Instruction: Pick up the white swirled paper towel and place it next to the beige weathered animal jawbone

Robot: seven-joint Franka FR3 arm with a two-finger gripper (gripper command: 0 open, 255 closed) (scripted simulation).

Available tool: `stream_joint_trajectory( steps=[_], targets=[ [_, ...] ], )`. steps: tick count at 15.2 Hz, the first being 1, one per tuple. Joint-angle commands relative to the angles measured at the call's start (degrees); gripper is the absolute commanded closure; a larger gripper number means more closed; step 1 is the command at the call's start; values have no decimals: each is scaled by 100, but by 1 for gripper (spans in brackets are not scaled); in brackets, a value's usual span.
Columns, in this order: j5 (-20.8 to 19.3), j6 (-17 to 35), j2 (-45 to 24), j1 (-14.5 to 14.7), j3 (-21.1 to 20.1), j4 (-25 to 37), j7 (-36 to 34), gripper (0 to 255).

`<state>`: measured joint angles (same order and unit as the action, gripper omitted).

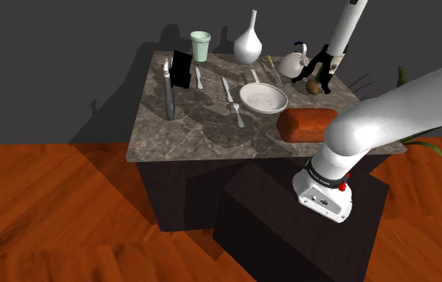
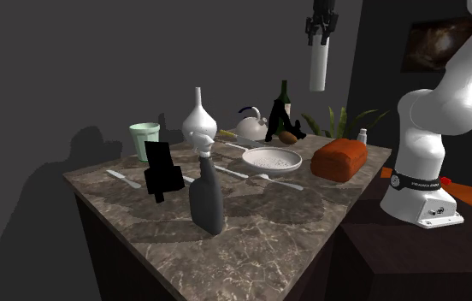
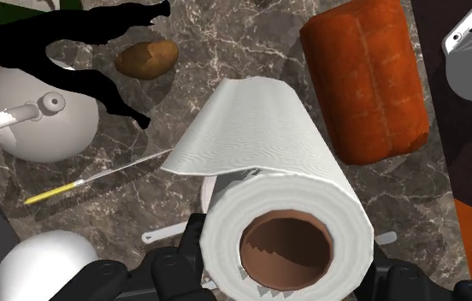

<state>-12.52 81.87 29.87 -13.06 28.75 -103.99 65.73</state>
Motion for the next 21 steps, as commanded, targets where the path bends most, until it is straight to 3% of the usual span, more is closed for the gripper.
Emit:
stream_joint_trajectory(
  steps=[1, 12, 21],
  targets=[
    [-92, -2, 40, -59, 203, 9, 266, 255],
    [-414, -145, -238, -156, 1651, 768, 1925, 255],
    [-610, 499, 121, -315, 1602, -202, 1771, 255]
  ],
)
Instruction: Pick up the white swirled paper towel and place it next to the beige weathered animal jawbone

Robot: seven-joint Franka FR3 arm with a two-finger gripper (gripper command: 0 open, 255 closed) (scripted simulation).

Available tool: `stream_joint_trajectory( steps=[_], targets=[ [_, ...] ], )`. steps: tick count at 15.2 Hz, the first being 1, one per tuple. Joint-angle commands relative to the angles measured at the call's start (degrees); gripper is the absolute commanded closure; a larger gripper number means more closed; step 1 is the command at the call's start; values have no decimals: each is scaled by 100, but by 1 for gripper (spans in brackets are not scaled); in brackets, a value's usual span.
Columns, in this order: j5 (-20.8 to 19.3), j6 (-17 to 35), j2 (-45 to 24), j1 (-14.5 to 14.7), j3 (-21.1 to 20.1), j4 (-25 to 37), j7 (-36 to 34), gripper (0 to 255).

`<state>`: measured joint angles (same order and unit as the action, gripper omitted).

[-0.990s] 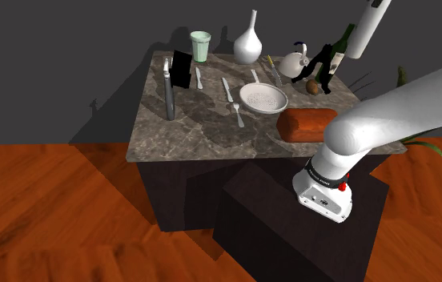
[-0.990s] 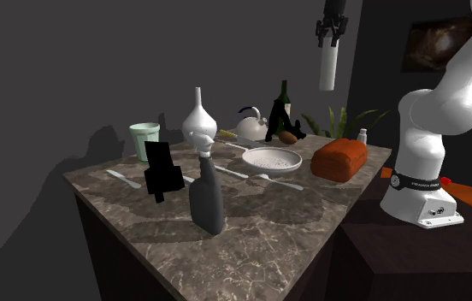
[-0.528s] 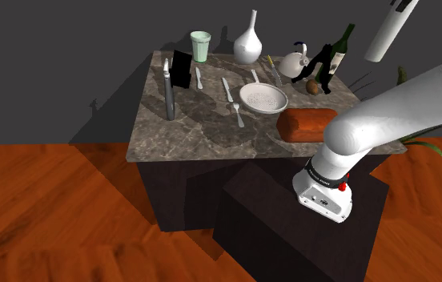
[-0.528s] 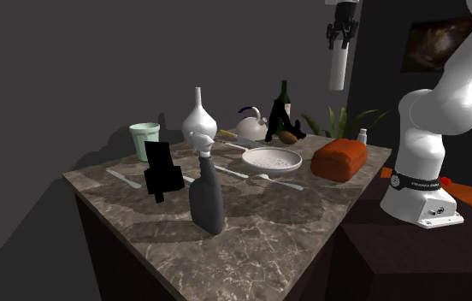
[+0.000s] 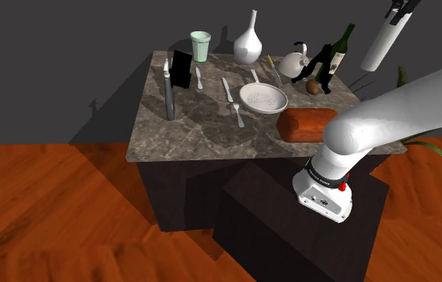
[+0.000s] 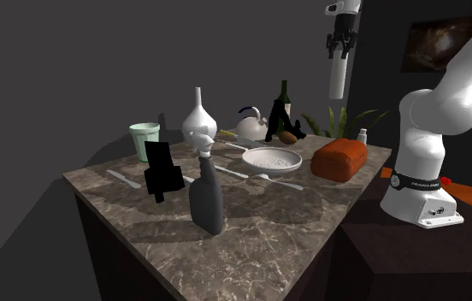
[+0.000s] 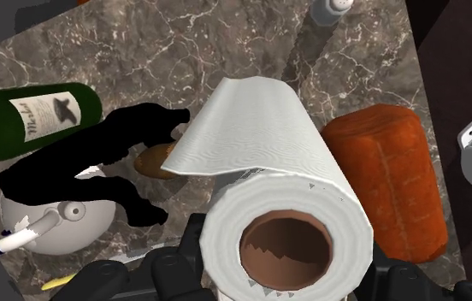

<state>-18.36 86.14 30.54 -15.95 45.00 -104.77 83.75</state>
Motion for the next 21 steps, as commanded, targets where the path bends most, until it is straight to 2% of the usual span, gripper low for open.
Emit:
stream_joint_trajectory(
  steps=[1, 21],
  targets=[
    [-46, 142, 86, -42, -21, -222, -44, 255],
    [-411, 1562, 426, -254, 267, -1928, -205, 255]
  ],
)
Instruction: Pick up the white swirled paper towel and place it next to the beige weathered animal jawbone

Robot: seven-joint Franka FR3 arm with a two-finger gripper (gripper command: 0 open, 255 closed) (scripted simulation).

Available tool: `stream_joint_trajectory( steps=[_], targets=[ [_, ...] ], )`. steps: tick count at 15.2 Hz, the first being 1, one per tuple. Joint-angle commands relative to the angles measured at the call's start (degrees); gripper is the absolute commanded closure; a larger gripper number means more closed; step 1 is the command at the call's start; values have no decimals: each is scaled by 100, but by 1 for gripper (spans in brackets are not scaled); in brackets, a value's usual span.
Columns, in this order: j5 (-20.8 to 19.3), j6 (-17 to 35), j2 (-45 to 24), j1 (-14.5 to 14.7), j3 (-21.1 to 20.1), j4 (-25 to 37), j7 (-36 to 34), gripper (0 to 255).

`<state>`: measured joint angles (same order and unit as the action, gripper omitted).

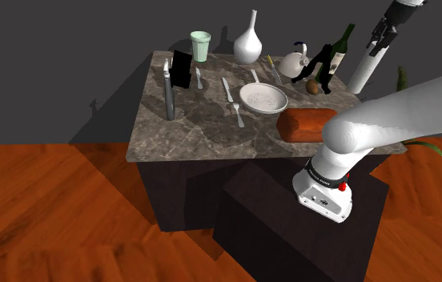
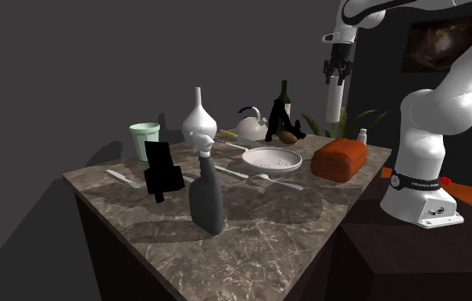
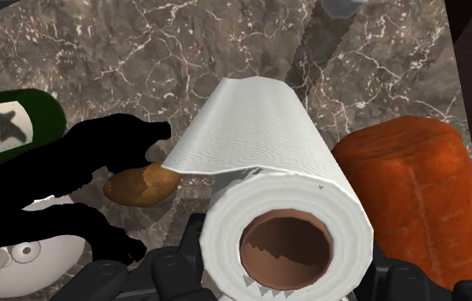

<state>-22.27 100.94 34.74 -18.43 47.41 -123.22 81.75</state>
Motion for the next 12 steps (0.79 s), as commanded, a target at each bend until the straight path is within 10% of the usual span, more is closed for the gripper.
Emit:
stream_joint_trajectory(
  steps=[1, 12],
  targets=[
    [-37, 156, 8, -12, 51, -156, -8, 255],
    [-218, 985, -62, -27, 393, -886, -29, 255]
  ],
)
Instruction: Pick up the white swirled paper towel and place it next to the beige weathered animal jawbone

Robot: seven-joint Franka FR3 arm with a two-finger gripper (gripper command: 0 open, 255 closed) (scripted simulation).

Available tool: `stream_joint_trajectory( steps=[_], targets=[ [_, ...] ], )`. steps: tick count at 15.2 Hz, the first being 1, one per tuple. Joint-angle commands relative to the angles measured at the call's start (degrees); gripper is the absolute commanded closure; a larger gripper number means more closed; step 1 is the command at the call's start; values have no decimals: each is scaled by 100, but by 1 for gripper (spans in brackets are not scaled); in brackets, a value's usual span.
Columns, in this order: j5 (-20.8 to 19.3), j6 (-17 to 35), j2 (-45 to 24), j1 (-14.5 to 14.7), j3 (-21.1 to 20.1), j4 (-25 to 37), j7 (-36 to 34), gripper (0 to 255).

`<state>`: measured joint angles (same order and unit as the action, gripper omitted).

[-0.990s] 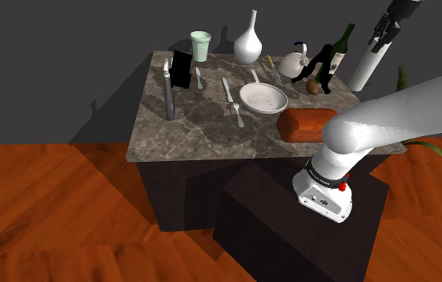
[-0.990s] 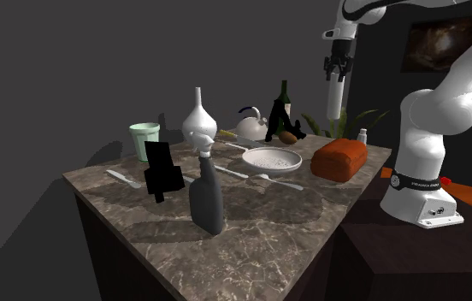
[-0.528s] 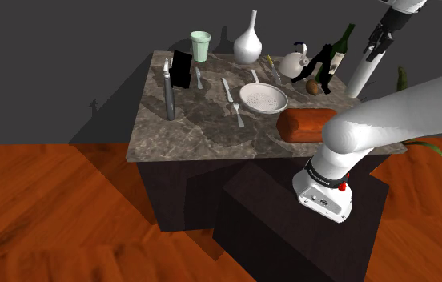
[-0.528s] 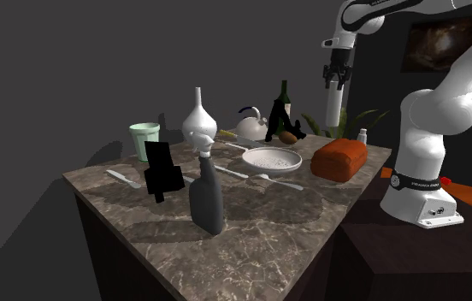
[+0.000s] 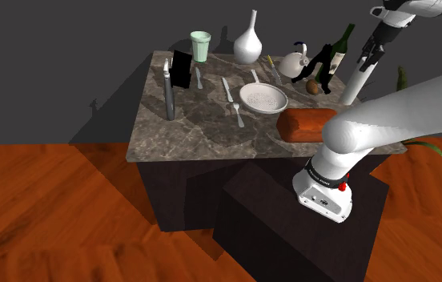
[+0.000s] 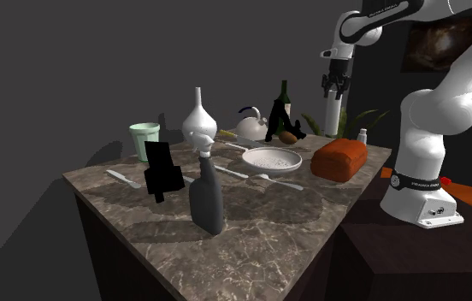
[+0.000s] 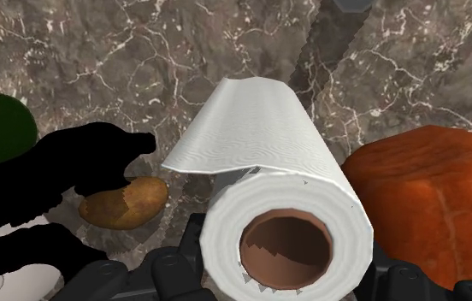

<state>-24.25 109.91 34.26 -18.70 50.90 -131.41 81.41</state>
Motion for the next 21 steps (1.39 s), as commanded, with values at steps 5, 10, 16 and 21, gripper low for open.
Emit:
stream_joint_trajectory(
  steps=[5, 10, 16, 21],
  targets=[
    [-91, 487, -107, 27, 241, -357, 11, 255],
    [-148, 901, -245, 85, 471, -619, 29, 255],
    [-164, 1062, -309, 116, 566, -711, 40, 255],
    [-164, 1062, -309, 116, 566, -711, 40, 0]
  ],
)
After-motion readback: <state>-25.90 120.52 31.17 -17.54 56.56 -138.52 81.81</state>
